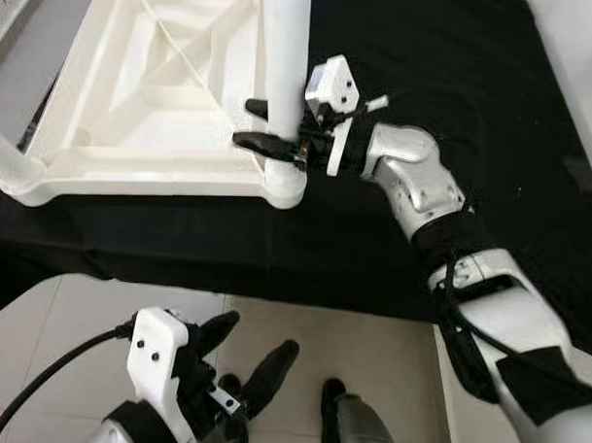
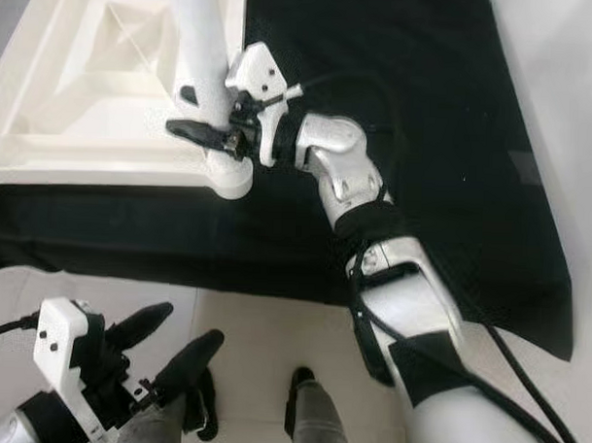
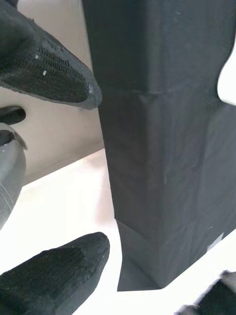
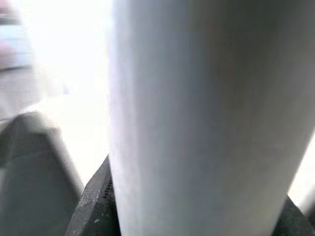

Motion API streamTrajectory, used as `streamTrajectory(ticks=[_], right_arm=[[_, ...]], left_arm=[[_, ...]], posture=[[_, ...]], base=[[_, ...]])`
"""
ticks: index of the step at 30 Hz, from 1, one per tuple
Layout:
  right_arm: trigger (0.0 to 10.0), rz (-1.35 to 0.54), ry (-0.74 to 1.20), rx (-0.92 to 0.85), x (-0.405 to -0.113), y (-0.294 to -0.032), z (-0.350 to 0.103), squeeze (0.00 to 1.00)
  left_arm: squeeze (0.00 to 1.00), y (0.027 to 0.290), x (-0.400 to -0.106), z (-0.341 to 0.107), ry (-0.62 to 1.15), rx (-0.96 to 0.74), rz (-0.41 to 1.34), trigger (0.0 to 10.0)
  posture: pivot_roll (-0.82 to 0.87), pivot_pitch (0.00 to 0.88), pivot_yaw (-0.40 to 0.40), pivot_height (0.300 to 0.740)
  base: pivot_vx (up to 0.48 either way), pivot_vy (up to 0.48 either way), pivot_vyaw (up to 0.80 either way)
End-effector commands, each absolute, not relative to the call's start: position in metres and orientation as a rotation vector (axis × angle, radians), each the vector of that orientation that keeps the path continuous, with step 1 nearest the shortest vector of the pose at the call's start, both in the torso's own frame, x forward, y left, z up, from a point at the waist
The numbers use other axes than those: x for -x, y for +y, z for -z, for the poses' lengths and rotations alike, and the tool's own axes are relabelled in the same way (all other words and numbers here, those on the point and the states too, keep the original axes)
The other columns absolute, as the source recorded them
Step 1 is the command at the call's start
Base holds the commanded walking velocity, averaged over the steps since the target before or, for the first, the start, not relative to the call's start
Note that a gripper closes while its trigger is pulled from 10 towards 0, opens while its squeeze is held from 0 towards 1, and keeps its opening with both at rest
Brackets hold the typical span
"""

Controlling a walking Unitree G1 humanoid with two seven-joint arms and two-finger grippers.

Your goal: Building children table

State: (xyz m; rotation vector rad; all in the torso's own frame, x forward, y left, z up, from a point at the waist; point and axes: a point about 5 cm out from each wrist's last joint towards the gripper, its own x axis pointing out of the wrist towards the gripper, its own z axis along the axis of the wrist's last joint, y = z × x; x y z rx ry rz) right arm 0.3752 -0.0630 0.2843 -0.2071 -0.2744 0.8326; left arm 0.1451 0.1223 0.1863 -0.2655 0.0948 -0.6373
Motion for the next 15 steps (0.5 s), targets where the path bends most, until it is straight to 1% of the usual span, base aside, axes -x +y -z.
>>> streamTrajectory(ticks=[1, 2, 3, 5, 7, 8, 9, 11, 13, 15], right_arm=[[10.0, -0.641, -0.006, 0.209, -0.380, -0.082, -0.231, 0.00], [10.0, -0.526, 0.012, 0.171, -0.366, -0.080, -0.219, 0.00], [10.0, -0.526, 0.012, 0.171, -0.366, -0.080, -0.219, 0.00], [10.0, -0.413, 0.022, 0.137, -0.344, -0.078, -0.208, 0.00], [10.0, -0.413, 0.022, 0.137, -0.344, -0.078, -0.208, 0.00], [10.0, -0.370, 0.037, 0.105, -0.337, -0.072, -0.201, 0.00], [10.0, -0.370, 0.037, 0.105, -0.337, -0.072, -0.201, 0.00], [10.0, -0.304, 0.054, 0.065, -0.329, -0.061, -0.195, 0.00], [10.0, -0.304, 0.054, 0.065, -0.329, -0.061, -0.195, 0.00], [10.0, -0.274, 0.065, 0.055, -0.326, -0.055, -0.194, 0.00]], left_arm=[[0.00, 0.123, -0.144, -0.182, 0.116, 0.271, 0.637, 10.0], [0.00, 0.123, -0.146, -0.181, 0.114, 0.269, 0.638, 10.0], [0.00, 0.123, -0.146, -0.181, 0.114, 0.269, 0.638, 10.0], [0.00, 0.124, -0.147, -0.180, 0.111, 0.267, 0.640, 10.0], [0.00, 0.124, -0.147, -0.180, 0.111, 0.267, 0.640, 10.0], [0.00, 0.125, -0.150, -0.180, 0.109, 0.264, 0.641, 10.0], [0.00, 0.125, -0.150, -0.180, 0.109, 0.264, 0.641, 10.0], [0.00, 0.125, -0.156, -0.177, 0.102, 0.255, 0.641, 10.0], [0.00, 0.125, -0.156, -0.177, 0.102, 0.255, 0.641, 10.0], [0.00, 0.126, -0.161, -0.175, 0.095, 0.247, 0.638, 10.0]], posture=[[0.08, 0.349, -0.014, 0.740], [0.08, 0.345, -0.012, 0.740], [0.08, 0.345, -0.012, 0.740], [0.08, 0.345, -0.012, 0.740], [0.08, 0.345, -0.012, 0.740], [0.08, 0.323, -0.012, 0.740], [0.08, 0.323, -0.012, 0.740], [0.08, 0.305, -0.013, 0.740], [0.08, 0.305, -0.013, 0.740], [0.09, 0.292, -0.016, 0.740]], base=[[0.000, 0.000, 0.00], [0.000, 0.000, 0.00], [0.000, 0.000, 0.00], [0.000, 0.000, 0.00], [0.000, 0.000, 0.00], [0.000, 0.000, 0.00], [0.000, 0.000, 0.00], [0.000, 0.000, 0.00], [0.000, 0.000, 0.00], [0.000, 0.000, 0.00]])
